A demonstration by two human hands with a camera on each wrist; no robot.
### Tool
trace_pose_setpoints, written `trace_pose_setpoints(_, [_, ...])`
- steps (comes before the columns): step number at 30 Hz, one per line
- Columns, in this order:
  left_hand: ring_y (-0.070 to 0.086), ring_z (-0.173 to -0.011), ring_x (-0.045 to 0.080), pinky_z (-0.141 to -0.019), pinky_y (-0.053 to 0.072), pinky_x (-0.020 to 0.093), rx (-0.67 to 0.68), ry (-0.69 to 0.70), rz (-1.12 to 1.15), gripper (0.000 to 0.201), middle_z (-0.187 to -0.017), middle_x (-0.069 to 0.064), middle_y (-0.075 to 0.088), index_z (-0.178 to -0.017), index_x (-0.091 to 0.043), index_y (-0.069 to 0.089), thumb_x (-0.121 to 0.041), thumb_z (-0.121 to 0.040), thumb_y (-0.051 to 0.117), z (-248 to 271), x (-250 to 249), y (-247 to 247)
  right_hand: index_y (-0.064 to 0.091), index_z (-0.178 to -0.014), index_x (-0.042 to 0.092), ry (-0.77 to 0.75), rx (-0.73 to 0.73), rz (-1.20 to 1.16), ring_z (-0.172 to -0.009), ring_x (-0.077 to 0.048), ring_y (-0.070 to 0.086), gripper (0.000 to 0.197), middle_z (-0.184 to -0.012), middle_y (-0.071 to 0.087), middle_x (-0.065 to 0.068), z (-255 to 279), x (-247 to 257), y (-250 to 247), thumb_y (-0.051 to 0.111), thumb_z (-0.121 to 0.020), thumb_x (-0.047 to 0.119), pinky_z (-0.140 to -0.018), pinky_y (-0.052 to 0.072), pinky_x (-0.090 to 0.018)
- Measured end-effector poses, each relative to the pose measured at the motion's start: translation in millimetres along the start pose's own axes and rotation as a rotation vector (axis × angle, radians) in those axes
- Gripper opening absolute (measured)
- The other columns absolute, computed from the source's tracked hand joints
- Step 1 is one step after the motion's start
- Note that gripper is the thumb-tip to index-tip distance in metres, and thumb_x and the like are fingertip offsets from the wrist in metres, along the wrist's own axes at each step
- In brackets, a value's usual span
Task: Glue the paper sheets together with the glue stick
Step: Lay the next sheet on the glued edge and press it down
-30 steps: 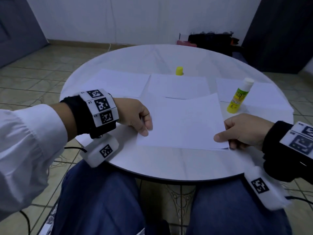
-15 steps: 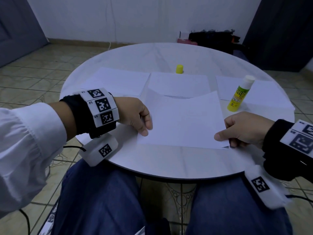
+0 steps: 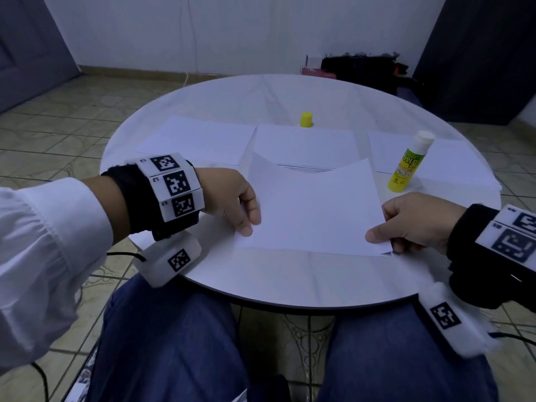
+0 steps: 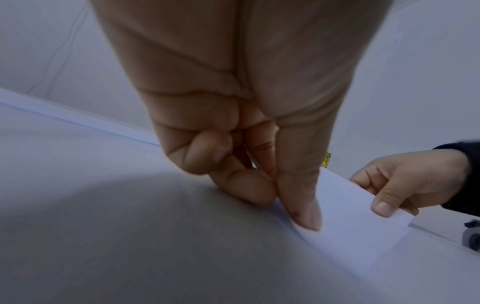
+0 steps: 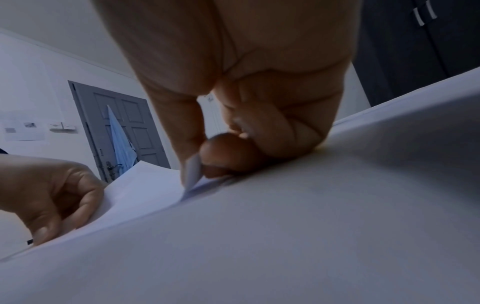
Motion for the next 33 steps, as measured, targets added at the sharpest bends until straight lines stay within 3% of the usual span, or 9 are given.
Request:
trace_pose_setpoints(4, [0.048, -0.046, -0.014, -0.047, 0.032, 0.004, 0.004, 0.018, -0.003, 0.017, -0.044, -0.027, 0.054, -0.080, -0.030, 0.067, -0.024, -0.074, 0.081, -1.8, 0.8, 0.5, 0.061, -0.089, 0.001, 0.005, 0.031, -0.009, -0.058, -0.023, 0.046, 0.025, -0.054, 0.059, -0.010, 0.3, 2.1, -7.1, 0.078, -0.073, 0.011, -0.045, 0.028, -0.023])
trace_pose_setpoints(6, [0.048, -0.046, -0.014, -0.047, 0.033, 0.003, 0.003, 0.023, -0.003, 0.017, -0.044, -0.027, 0.053, -0.082, -0.030, 0.067, -0.024, -0.074, 0.081, -2.8, 1.2, 0.7, 0.060, -0.087, 0.000, 0.005, 0.048, -0.029, -0.047, -0.018, 0.048, 0.021, -0.051, 0.059, -0.009, 0.7, 1.4, -10.2, 0.076, -0.075, 0.007, -0.042, 0.028, -0.021])
trace_pose_setpoints(8, [0.048, -0.046, -0.014, -0.047, 0.033, 0.003, 0.005, 0.027, -0.002, 0.017, -0.043, -0.026, 0.053, -0.081, -0.030, 0.067, -0.023, -0.074, 0.081, -3.5, 1.8, 0.9, 0.057, -0.079, 0.003, -0.001, 0.063, -0.044, -0.035, -0.009, 0.045, 0.017, -0.046, 0.057, -0.005, 0.9, 0.5, -11.1, 0.073, -0.077, 0.004, -0.038, 0.027, -0.019])
trace_pose_setpoints(13, [0.047, -0.045, -0.011, -0.048, 0.033, 0.004, 0.005, 0.021, -0.009, 0.017, -0.043, -0.024, 0.053, -0.080, -0.030, 0.068, -0.025, -0.073, 0.082, -4.9, 3.1, 1.1, 0.056, -0.071, 0.010, -0.018, 0.043, -0.016, -0.037, -0.007, 0.050, 0.021, -0.045, 0.057, -0.001, 0.1, 0.4, -10.2, 0.075, -0.076, 0.005, -0.042, 0.030, -0.020])
trace_pose_setpoints(20, [0.046, -0.044, -0.009, -0.047, 0.032, 0.007, -0.001, 0.014, -0.032, 0.017, -0.042, -0.024, 0.051, -0.080, -0.032, 0.067, -0.026, -0.072, 0.082, -5.2, 3.9, 1.2, 0.059, -0.086, 0.009, -0.020, 0.024, -0.007, -0.046, -0.011, 0.052, 0.020, -0.052, 0.058, -0.002, 2.2, -0.5, -6.9, 0.075, -0.075, 0.005, -0.044, 0.033, -0.021])
trace_pose_setpoints(26, [0.046, -0.044, -0.008, -0.055, 0.033, 0.016, -0.002, 0.000, -0.028, 0.018, -0.043, -0.023, 0.052, -0.078, -0.033, 0.068, -0.028, -0.071, 0.083, -7.2, 3.8, 1.5, 0.058, -0.080, 0.013, -0.029, 0.026, -0.005, -0.049, -0.012, 0.053, 0.020, -0.055, 0.058, -0.001, 3.0, -0.6, -7.1, 0.075, -0.076, 0.003, -0.045, 0.034, -0.022])
trace_pose_setpoints(33, [0.049, -0.047, -0.008, -0.051, 0.034, 0.009, -0.002, -0.003, -0.005, 0.018, -0.047, -0.023, 0.056, -0.079, -0.033, 0.069, -0.026, -0.070, 0.083, -6.5, 4.5, 2.5, 0.058, -0.082, 0.010, -0.046, 0.014, -0.008, -0.045, -0.011, 0.050, 0.020, -0.051, 0.057, -0.001, 2.3, -2.8, -6.6, 0.075, -0.075, 0.003, -0.044, 0.034, -0.023])
Point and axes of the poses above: each hand's wrist, its own z-axis away from the middle knuckle, its own y-axis out of the palm, x = y × z, the point moved 1 cm from there along -z, towards the middle knuckle
